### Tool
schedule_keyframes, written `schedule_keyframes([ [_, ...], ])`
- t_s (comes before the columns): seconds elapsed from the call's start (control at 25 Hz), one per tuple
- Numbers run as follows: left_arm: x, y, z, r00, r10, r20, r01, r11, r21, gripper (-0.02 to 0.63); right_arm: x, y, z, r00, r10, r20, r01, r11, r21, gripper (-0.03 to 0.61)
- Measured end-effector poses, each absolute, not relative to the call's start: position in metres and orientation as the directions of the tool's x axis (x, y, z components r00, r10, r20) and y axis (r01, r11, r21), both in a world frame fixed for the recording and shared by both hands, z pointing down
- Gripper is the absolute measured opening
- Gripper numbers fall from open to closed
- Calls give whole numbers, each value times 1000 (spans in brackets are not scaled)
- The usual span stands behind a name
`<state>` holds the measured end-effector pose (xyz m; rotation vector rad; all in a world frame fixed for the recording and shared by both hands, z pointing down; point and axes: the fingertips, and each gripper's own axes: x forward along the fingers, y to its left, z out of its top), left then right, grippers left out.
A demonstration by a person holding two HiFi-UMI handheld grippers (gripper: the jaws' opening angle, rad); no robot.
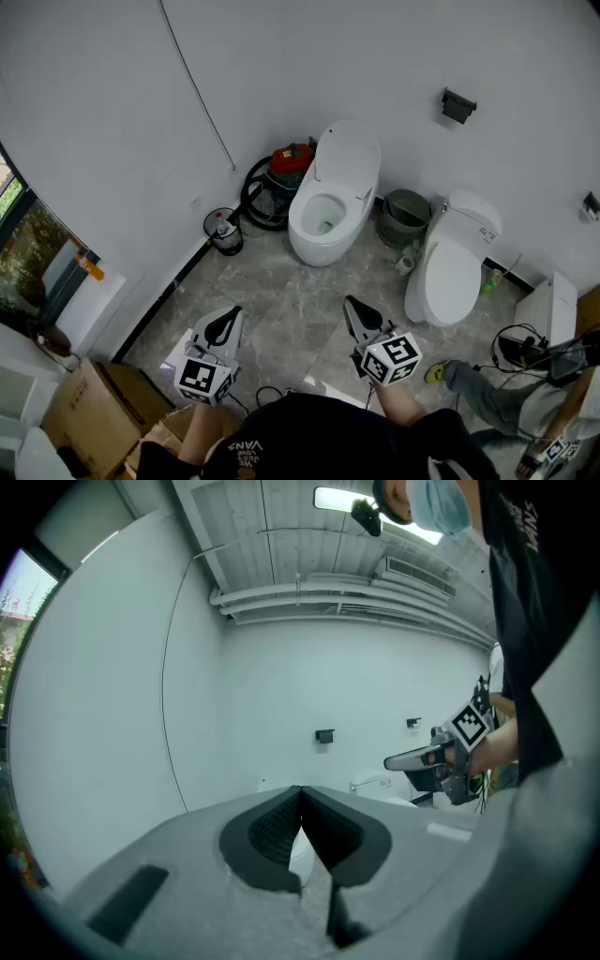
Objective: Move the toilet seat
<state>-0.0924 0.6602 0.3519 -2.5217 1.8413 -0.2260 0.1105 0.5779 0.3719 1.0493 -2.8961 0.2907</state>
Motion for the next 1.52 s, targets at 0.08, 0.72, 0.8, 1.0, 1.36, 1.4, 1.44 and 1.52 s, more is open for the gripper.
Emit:
schedule_keyframes([
  [0.08,-99,653,352,304,-946,113,-945,-314,-92,11,104,571,371,-762,-639,107,-647,743,-169,-2],
  [0.72,-121,592,386,359,-924,129,-933,-359,26,278,67,488,379,-757,-649,84,-647,723,-242,161],
  [0.8,-121,573,386,358,-924,133,-934,-357,34,296,65,466,380,-757,-647,89,-646,722,-250,178],
  [1.0,-120,509,378,342,-931,126,-940,-341,33,307,68,403,376,-760,-645,83,-641,722,-262,201],
  [1.36,-93,400,372,343,-932,114,-939,-342,34,310,90,294,372,-761,-645,77,-639,722,-265,202],
  [1.4,-92,389,373,340,-934,113,-940,-338,35,310,92,285,372,-762,-643,78,-637,723,-267,201],
  [1.44,-91,380,373,335,-935,112,-942,-333,37,310,93,276,373,-764,-640,79,-635,724,-269,199],
  [1.52,-88,363,373,329,-938,108,-944,-326,45,310,96,259,373,-767,-636,84,-632,727,-267,198],
])
